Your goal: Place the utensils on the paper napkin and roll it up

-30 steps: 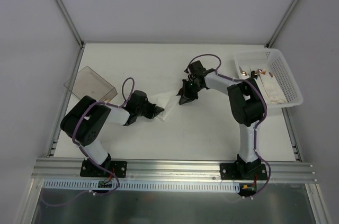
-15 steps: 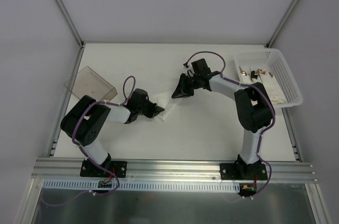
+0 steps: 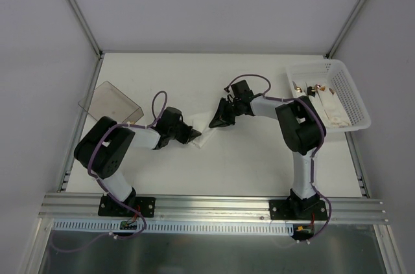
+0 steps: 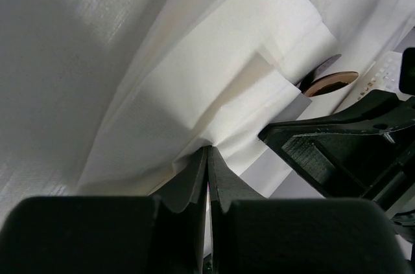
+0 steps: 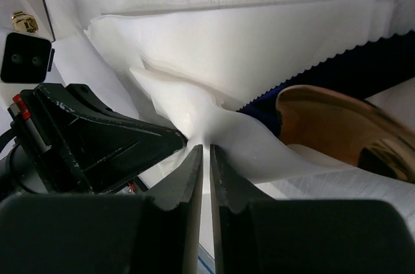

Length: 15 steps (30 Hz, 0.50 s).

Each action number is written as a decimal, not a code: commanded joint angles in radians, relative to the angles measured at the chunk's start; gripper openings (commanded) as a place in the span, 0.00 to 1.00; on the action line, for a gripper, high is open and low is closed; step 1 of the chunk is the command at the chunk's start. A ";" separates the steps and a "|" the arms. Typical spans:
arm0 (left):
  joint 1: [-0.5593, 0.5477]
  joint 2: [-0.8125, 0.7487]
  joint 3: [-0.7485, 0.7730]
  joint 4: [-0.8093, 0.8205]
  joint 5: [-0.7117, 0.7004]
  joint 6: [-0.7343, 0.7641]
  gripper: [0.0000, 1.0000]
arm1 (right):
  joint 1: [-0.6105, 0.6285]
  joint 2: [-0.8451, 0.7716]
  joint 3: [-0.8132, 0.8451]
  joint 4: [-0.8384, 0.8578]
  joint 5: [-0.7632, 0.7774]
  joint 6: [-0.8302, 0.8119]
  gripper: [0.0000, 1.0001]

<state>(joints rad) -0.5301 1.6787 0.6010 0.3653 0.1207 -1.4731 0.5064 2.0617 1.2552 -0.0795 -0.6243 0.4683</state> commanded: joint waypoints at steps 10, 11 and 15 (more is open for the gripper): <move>-0.068 -0.222 0.121 -0.406 -0.237 0.325 0.06 | 0.007 0.055 0.053 -0.103 0.080 -0.045 0.12; -0.068 -0.249 0.126 -0.419 -0.251 0.347 0.09 | 0.007 0.057 0.059 -0.109 0.083 -0.052 0.12; -0.067 -0.416 0.143 -0.525 -0.354 0.443 0.34 | 0.009 0.060 0.075 -0.135 0.095 -0.071 0.12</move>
<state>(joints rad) -0.5961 1.3819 0.6994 -0.0227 -0.1001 -1.1545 0.5087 2.0895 1.3098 -0.1455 -0.6243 0.4519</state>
